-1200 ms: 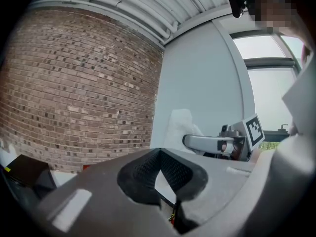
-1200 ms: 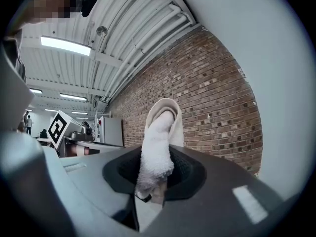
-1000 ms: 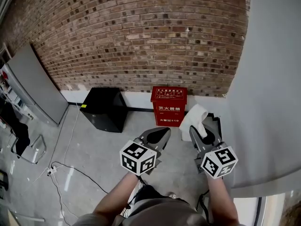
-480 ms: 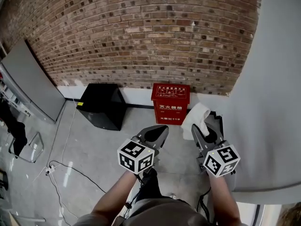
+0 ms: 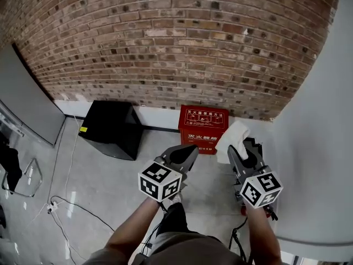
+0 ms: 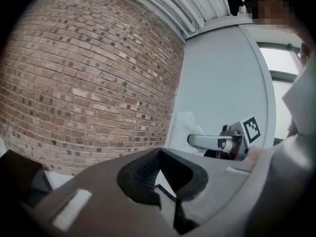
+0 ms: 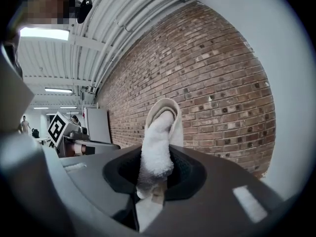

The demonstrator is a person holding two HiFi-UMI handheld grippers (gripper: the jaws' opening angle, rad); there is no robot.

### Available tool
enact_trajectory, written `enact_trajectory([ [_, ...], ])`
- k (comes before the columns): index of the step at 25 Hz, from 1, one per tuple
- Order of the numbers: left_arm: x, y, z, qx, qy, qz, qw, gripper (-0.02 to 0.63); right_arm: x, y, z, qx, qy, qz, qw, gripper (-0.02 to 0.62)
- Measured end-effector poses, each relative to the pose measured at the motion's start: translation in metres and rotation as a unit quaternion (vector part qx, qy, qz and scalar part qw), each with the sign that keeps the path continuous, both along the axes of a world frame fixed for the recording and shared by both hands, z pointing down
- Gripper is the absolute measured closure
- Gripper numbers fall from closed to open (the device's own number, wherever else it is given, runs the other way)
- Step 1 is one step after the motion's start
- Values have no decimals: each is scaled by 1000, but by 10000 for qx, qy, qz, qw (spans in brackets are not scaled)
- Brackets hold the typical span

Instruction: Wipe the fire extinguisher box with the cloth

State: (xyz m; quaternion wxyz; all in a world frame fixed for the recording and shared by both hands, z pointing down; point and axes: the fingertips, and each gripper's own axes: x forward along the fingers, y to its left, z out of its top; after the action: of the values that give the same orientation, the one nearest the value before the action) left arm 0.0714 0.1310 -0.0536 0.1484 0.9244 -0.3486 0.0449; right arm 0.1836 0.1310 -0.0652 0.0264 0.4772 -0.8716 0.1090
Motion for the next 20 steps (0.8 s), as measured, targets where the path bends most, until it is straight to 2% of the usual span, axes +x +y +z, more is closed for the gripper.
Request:
enact_trajectory([
  [6,-33,-86,15,-221,-20,87,9997,606,-26,-84,15,-244,127,164,9995,483],
  [11,-45,-142,25,-353,-63,141,9993,606,-28,-136,28,-410,135,341,9985,483],
  [15,-37,-171,35,-464,-67,72,9989,606,-12,-165,43,-543,125,389,9977,483],
  [20,-6,-203,52,-506,-255,-154,9983,606,29,-197,67,-706,39,259,9972,483],
])
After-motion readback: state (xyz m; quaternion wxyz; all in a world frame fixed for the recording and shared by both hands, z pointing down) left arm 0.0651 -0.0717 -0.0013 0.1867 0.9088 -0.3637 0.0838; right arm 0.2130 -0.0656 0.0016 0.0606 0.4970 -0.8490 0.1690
